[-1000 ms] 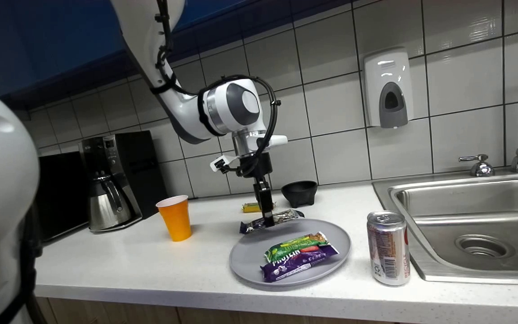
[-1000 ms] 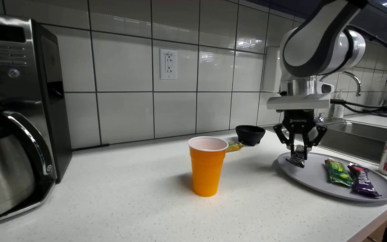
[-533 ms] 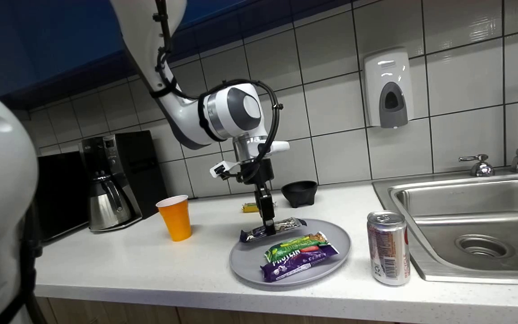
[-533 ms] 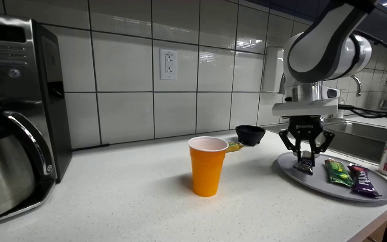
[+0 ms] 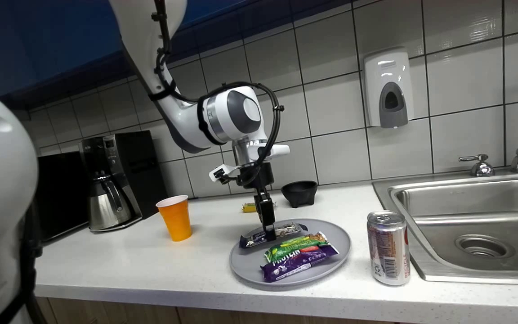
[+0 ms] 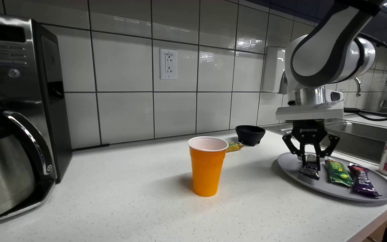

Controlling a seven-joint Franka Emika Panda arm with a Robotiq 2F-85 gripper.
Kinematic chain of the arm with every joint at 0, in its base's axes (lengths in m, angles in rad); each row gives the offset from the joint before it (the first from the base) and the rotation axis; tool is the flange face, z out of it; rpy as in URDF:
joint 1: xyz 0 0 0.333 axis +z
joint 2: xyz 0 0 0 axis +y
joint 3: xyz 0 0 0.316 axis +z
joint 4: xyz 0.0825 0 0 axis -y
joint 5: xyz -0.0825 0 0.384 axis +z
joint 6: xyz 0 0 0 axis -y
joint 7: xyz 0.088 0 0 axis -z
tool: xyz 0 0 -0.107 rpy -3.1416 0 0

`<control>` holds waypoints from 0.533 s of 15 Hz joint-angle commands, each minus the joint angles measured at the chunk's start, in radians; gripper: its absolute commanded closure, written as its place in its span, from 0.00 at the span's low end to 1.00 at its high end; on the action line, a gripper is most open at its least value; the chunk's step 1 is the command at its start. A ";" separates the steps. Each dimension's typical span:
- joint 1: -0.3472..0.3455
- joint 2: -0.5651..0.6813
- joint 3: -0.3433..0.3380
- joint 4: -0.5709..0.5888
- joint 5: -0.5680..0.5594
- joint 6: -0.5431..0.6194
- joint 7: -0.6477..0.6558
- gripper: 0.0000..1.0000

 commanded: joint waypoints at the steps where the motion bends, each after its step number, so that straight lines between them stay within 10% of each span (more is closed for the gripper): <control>1: -0.006 -0.041 -0.001 -0.039 -0.060 0.008 0.028 0.90; 2: -0.006 -0.041 0.000 -0.040 -0.065 0.004 0.026 0.44; 8: -0.008 -0.060 0.012 -0.024 -0.047 -0.002 0.019 0.07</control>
